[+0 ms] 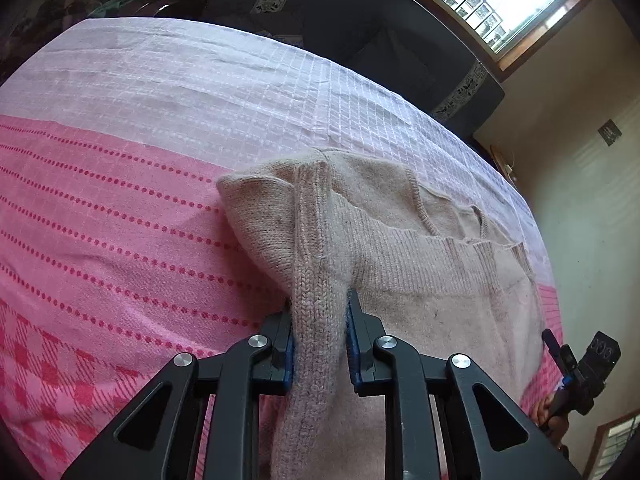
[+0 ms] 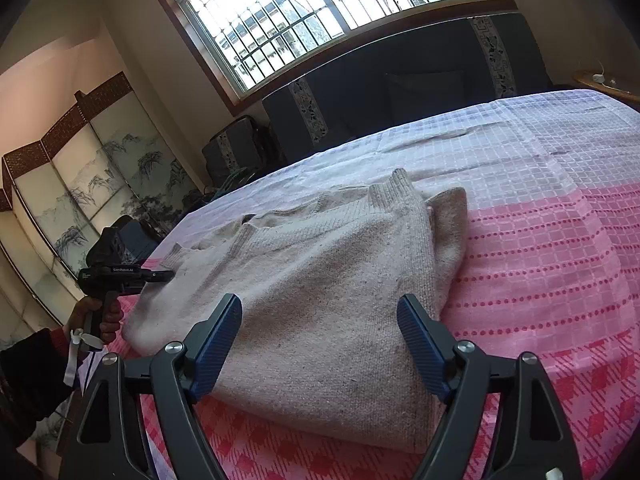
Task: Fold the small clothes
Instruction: 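Grasp the folded sweater edge with the left tool, then lift the edge with the left tool and fold it over the bundle, release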
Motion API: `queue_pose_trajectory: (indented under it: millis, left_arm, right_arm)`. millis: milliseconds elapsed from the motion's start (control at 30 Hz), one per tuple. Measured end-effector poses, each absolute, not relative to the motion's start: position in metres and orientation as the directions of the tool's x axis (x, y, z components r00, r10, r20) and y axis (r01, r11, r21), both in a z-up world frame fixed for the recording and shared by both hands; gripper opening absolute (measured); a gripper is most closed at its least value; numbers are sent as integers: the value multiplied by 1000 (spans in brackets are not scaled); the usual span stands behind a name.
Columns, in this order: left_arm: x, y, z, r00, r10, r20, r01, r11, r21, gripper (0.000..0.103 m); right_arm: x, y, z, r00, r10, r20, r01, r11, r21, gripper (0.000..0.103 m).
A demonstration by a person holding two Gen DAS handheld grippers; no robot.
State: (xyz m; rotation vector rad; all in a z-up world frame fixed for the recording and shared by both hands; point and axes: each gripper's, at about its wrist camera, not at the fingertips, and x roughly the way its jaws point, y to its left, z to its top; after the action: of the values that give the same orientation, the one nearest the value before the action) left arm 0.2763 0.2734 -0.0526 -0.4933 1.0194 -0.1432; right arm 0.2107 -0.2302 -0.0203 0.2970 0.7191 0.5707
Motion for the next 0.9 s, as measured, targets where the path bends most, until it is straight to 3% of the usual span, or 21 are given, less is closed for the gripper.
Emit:
queue_pose_trajectory:
  millis: [533,900]
  left_arm:
    - [267,191,48,583,-299,-756,-187,856,-483,15]
    - [280,124,70,573,-278,-771,-206,862,-463,14]
  right_arm:
    - [202,-236,-15,611,640,-465,-436,763,477,85]
    - [196,-244,-11,608,682,-406,-467,721,512,86]
